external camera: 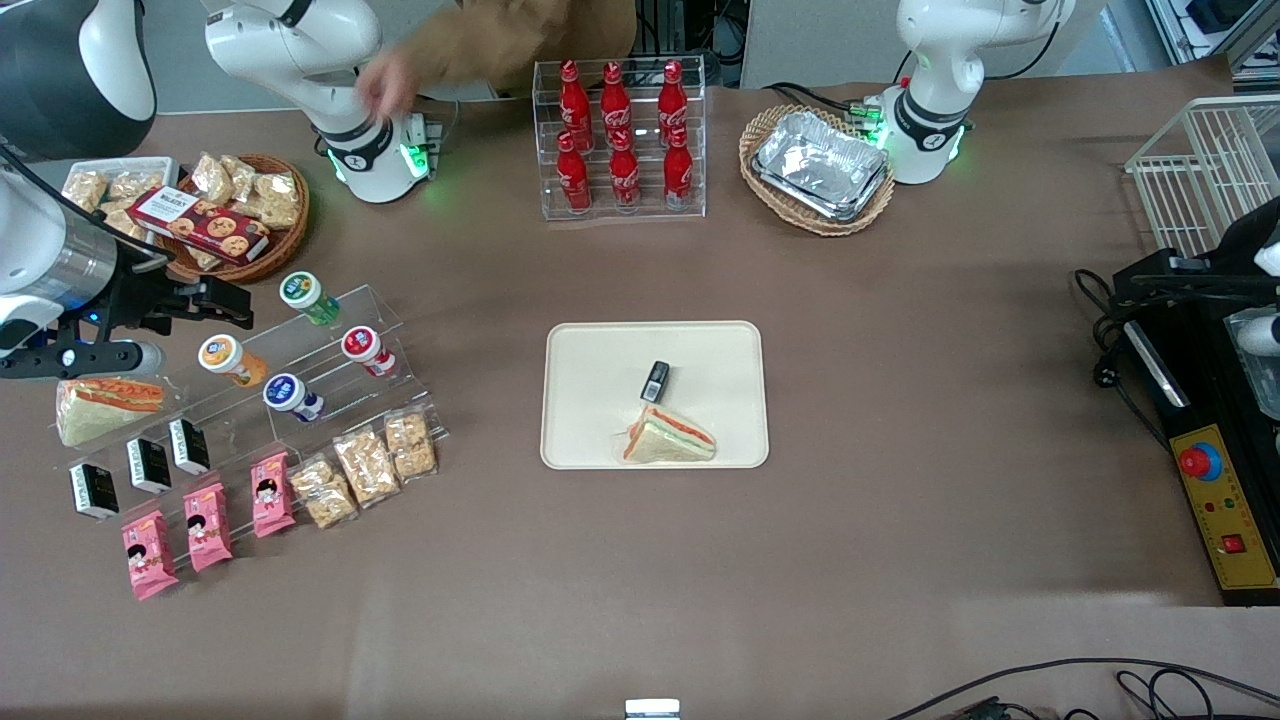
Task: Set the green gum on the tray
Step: 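Move the right gripper over the green gum bottle on the rack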
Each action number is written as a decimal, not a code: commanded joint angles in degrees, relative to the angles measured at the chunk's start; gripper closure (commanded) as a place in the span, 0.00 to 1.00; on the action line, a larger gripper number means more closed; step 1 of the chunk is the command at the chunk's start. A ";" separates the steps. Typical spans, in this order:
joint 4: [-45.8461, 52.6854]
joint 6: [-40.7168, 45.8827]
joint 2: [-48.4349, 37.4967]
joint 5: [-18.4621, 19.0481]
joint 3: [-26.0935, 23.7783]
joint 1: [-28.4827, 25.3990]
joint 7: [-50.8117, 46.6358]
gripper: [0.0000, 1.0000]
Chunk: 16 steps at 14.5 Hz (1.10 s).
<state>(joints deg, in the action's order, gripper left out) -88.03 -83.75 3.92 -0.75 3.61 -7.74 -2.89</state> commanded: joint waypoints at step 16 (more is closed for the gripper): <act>-10.47 2.37 -8.29 0.22 0.25 0.27 1.22 0.00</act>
<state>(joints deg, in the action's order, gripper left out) -90.76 -79.90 1.77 -0.74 3.91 -7.73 -2.46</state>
